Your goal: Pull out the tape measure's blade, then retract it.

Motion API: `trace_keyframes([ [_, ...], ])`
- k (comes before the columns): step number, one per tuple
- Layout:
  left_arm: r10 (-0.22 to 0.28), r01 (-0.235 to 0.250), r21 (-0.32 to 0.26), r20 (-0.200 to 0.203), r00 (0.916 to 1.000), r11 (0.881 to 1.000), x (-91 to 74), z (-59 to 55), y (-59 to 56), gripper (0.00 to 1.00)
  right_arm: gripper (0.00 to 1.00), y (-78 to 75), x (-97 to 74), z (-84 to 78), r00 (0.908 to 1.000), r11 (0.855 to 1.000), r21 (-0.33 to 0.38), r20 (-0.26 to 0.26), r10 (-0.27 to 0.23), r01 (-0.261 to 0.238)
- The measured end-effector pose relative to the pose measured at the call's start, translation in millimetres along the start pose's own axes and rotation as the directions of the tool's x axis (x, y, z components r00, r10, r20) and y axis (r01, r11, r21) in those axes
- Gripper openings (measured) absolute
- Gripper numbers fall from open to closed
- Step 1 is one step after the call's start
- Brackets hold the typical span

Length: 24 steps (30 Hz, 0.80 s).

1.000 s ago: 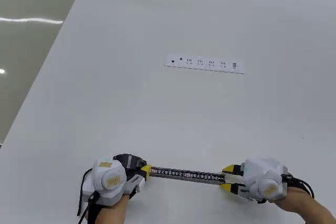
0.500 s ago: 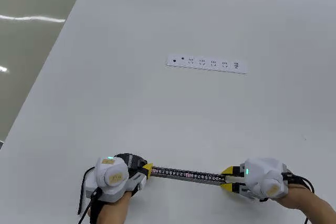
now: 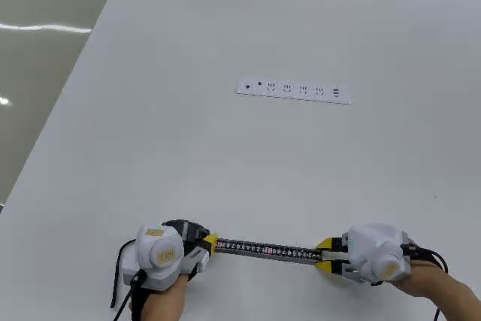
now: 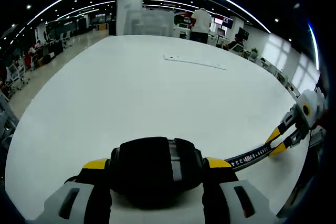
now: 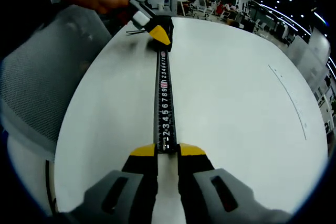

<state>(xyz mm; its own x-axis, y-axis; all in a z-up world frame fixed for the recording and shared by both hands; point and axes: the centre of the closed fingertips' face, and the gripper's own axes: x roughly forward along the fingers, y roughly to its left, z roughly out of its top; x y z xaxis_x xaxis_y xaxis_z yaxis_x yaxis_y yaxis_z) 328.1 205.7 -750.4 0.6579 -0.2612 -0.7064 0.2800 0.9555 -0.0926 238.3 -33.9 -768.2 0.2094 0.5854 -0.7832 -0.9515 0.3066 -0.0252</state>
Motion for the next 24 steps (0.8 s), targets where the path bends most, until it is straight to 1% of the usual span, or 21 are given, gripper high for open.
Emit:
trace_keyframes([
  [1, 0.001, -0.001, 0.001, 0.001, 1.0000, 1.000, 0.0, -0.1, 0.1, 0.67, 0.12, 0.1, -0.1, 0.1, 1.0000, 1.000, -0.001, -0.001, 0.000, 0.000],
  [2, 0.002, -0.002, 0.003, -0.010, 0.9999, 1.000, -0.3, -0.8, 0.0, 0.67, 0.12, 0.1, 0.4, -1.0, 1.0000, 1.000, -0.005, -0.003, -0.003, 0.003],
  [8, 0.003, -0.003, 0.011, -0.010, 0.9999, 1.000, -1.9, -1.4, 0.9, 0.65, 0.11, 1.4, -0.6, 1.0, 1.0000, 1.000, -0.009, -0.006, -0.002, 0.001],
  [14, -0.002, 0.002, 0.011, -0.020, 0.9998, 1.000, -2.2, -1.7, 1.9, 0.64, 0.11, 2.1, -0.3, 1.2, 1.0000, 1.000, -0.009, -0.009, 0.002, -0.002],
  [24, -0.011, 0.011, 0.013, -0.017, 0.9998, 1.000, -3.4, -1.9, 1.6, 0.63, 0.11, 2.4, -0.5, 0.8, 0.9999, 1.000, -0.008, -0.015, 0.006, -0.006],
])
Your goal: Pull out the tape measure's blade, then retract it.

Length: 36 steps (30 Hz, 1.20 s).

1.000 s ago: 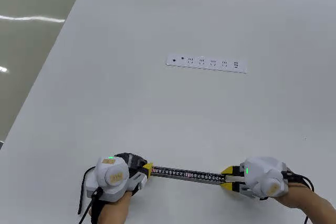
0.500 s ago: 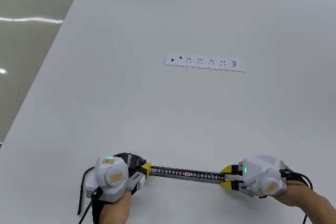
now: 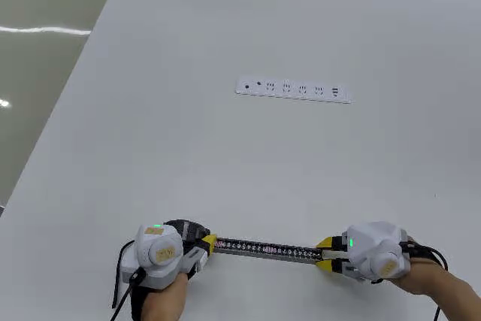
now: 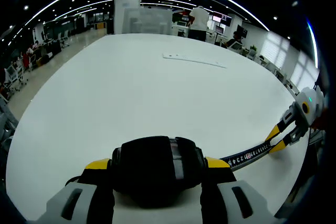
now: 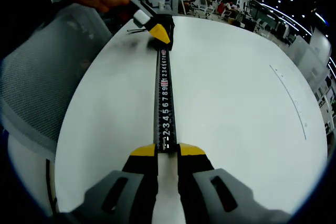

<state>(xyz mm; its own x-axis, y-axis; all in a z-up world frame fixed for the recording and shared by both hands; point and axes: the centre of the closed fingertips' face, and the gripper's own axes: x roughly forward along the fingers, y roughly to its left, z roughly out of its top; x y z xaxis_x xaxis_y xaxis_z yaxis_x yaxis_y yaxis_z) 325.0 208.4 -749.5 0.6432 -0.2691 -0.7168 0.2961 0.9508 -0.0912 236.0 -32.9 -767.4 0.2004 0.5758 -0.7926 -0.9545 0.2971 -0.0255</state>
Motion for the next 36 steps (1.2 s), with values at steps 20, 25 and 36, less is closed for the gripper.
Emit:
trace_keyframes([
  [20, -0.025, 0.025, -0.003, -0.004, 0.9997, 1.000, 0.8, 0.7, 0.4, 0.63, 0.11, 0.9, -0.3, 0.6, 0.9999, 1.000, -0.002, -0.012, 0.004, -0.004],
  [25, -0.026, 0.026, -0.002, -0.006, 0.9996, 1.000, 1.0, 0.4, 0.1, 0.63, 0.11, 0.6, -0.4, 0.8, 0.9999, 1.000, -0.001, -0.011, 0.003, -0.003],
  [36, -0.034, 0.034, -0.004, -0.011, 0.9993, 0.999, 1.3, 0.3, 0.6, 0.63, 0.11, -1.7, 2.0, 4.7, 0.9999, 1.000, -0.005, -0.009, 0.004, -0.004],
])
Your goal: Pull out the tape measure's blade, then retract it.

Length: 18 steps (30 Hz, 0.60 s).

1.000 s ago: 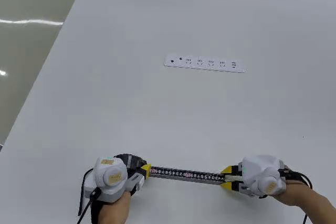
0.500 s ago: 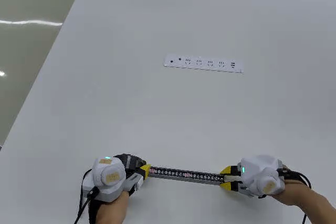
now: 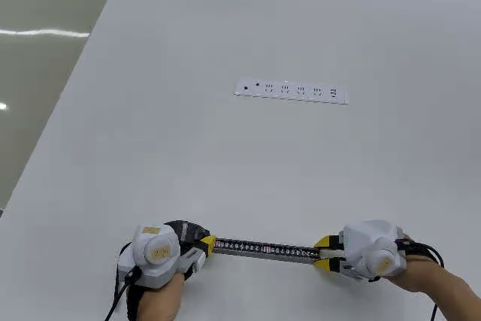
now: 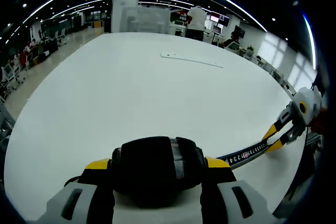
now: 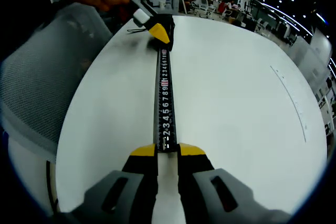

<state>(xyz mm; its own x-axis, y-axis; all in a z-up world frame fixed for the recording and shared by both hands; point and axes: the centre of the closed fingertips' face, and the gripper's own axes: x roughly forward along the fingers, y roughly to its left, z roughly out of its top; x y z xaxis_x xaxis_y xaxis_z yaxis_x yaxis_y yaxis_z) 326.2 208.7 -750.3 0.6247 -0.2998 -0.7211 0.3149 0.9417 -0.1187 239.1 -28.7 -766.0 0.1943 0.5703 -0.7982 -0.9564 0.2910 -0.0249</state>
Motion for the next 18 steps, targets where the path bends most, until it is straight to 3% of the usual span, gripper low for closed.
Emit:
trace_keyframes([
  [18, -0.011, 0.011, 0.001, -0.006, 0.9999, 1.000, -0.7, -0.8, -0.7, 0.63, 0.12, 0.0, 5.3, 9.7, 1.0000, 1.000, -0.006, 0.007, 0.005, -0.005],
])
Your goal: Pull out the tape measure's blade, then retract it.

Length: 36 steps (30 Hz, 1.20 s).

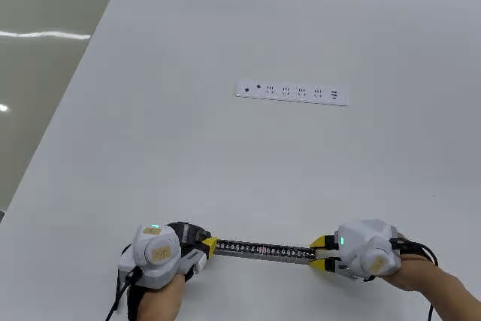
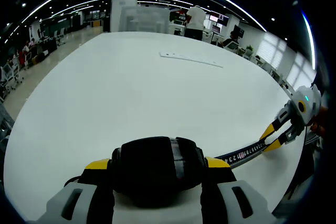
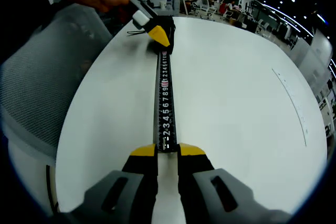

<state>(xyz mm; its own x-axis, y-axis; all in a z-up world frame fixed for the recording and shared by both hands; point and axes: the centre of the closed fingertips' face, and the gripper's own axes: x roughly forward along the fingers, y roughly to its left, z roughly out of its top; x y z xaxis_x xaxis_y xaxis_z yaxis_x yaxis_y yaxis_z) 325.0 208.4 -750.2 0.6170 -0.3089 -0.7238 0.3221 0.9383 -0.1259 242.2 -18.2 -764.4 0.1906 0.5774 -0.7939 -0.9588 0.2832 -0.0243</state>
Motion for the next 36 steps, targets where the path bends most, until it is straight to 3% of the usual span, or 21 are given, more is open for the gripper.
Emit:
trace_keyframes([
  [36, -0.021, 0.021, -0.004, -0.007, 0.9998, 1.000, 0.0, -1.3, 0.8, 0.64, 0.12, 0.2, 17.9, 26.1, 0.9996, 1.000, -0.009, 0.027, 0.010, -0.009],
])
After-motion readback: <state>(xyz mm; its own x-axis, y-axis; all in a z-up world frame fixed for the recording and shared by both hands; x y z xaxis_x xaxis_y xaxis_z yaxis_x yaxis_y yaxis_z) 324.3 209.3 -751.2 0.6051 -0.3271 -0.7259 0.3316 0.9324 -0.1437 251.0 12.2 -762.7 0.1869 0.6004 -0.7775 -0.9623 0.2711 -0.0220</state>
